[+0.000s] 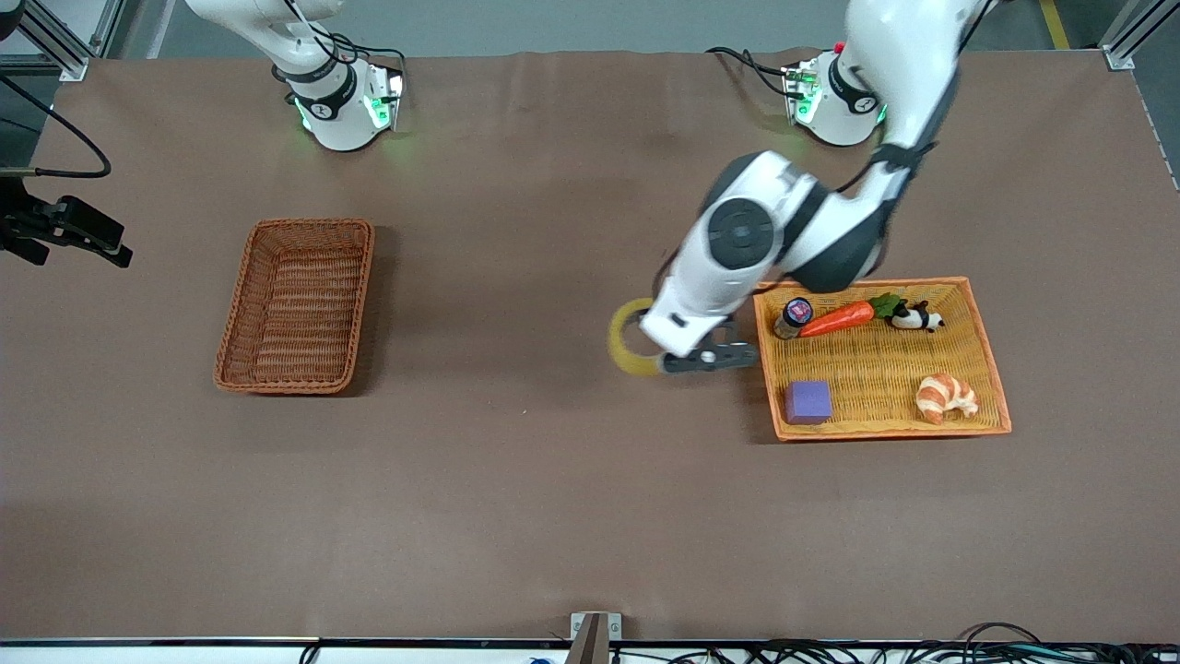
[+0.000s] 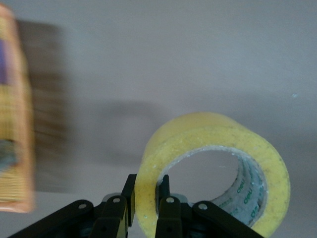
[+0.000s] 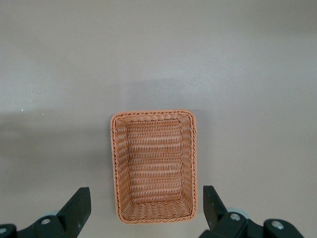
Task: Move tape to another basket
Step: 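Lift the tape with the left gripper while the right gripper reaches over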
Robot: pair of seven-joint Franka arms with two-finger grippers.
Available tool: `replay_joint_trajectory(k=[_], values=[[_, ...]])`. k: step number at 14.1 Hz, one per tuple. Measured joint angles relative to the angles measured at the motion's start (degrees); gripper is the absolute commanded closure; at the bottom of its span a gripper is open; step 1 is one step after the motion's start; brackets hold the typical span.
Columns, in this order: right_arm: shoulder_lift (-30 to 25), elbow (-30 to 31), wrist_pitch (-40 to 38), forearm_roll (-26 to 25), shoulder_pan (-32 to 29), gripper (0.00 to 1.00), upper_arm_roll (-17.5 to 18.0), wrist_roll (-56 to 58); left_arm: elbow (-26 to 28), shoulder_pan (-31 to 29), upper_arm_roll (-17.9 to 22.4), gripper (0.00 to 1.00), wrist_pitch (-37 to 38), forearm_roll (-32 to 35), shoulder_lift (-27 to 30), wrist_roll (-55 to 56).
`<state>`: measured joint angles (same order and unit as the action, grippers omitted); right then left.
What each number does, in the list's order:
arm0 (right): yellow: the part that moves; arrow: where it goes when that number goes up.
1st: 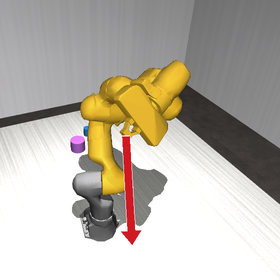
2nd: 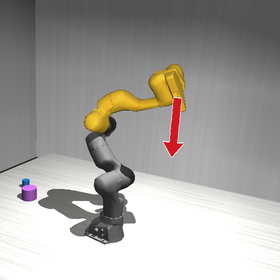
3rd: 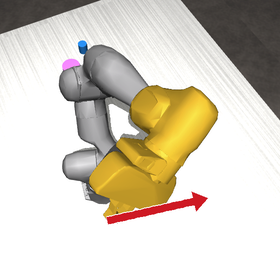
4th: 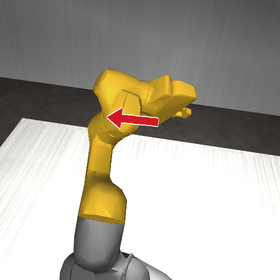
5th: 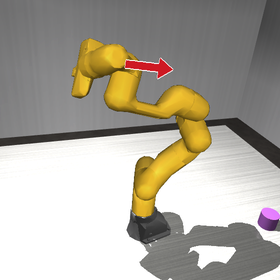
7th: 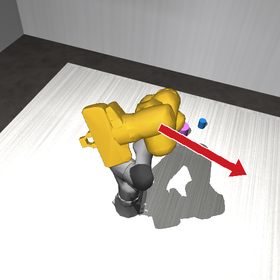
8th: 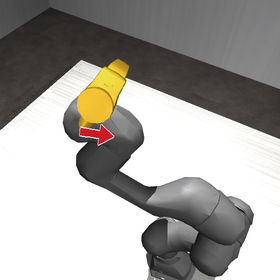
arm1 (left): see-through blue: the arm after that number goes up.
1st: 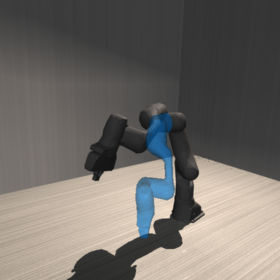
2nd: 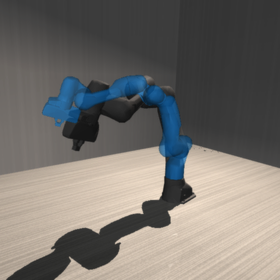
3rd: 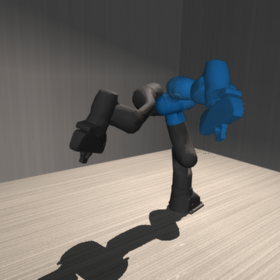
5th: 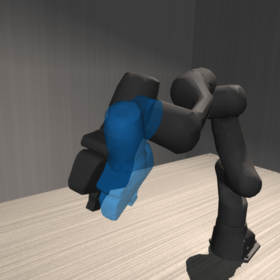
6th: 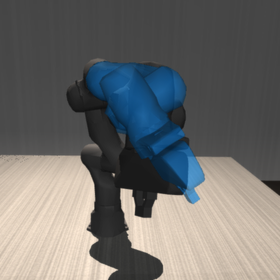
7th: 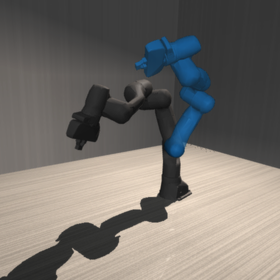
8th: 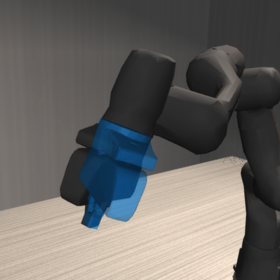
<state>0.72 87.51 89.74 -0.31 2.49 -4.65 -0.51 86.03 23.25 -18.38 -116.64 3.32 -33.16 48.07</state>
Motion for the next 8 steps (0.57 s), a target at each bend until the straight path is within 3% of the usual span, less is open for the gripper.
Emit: replay_joint_trajectory(k=[4, 7, 8], values=[[0.71, 0.05, 0.73, 0.06, 0.14, 0.0, 0.09, 0.0, -8.57, 8.29, 0.32, 0.94, -5.57, 0.01, -10.92, 9.85], [2.15, 0.1, 1.13, 0.15, 1.49, 0.0, 0.26, 0.01, -9.54, 12.22, 1.31, 0.75, -10.62, 0.01, -15.27, 12.17], [2.66, 0.12, 1.3, 0.17, 2.21, 0.0, 0.35, 0.01, -9.6, 13.43, 2.44, 0.54, -11.35, 0.01, -16.3, 12.32]])
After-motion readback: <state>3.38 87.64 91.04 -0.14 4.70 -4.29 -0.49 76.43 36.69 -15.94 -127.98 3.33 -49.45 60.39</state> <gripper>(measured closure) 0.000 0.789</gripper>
